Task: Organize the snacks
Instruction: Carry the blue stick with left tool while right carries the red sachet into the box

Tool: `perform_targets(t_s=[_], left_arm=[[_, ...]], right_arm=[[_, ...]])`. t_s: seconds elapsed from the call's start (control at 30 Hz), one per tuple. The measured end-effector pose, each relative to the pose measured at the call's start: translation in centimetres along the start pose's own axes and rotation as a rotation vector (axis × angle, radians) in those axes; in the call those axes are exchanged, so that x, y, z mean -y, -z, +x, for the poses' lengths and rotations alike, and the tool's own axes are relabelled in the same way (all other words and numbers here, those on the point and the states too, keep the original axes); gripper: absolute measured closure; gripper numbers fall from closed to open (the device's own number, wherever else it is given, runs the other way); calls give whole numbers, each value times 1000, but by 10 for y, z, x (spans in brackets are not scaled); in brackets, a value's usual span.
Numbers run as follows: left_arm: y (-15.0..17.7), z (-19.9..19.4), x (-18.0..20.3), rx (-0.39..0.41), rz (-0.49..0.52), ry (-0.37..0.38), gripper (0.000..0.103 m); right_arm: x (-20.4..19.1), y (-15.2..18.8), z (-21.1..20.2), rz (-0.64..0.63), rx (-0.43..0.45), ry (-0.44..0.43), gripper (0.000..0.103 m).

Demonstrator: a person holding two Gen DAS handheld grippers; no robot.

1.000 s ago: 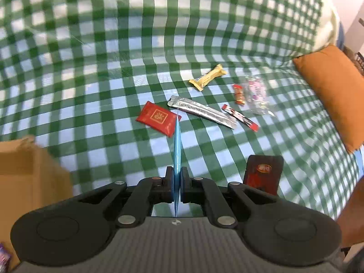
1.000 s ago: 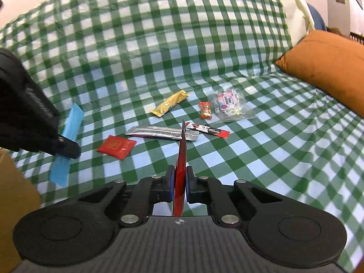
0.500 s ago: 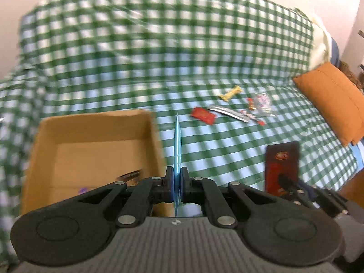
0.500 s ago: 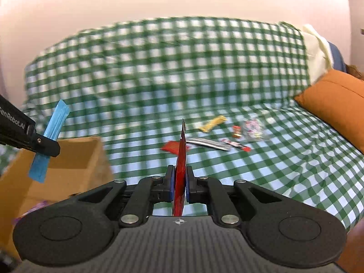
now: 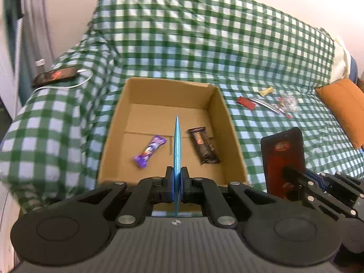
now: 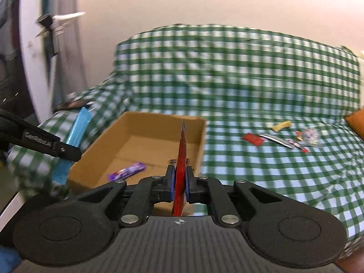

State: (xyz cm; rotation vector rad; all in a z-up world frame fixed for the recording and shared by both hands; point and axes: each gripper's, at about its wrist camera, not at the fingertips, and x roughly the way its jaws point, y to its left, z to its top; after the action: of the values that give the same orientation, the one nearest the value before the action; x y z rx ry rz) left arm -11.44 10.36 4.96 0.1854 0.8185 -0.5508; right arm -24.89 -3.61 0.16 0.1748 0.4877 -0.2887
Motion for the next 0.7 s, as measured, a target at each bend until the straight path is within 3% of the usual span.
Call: perform_targets(t_s=[0.27, 0.7], left_arm=[[25, -23, -25, 25, -53, 21, 98], [28, -29, -32, 39, -78, 40, 98]], right_arm=[[-49, 8, -27, -111, -5, -17, 93], [-65, 7, -30, -159, -3, -4, 93]])
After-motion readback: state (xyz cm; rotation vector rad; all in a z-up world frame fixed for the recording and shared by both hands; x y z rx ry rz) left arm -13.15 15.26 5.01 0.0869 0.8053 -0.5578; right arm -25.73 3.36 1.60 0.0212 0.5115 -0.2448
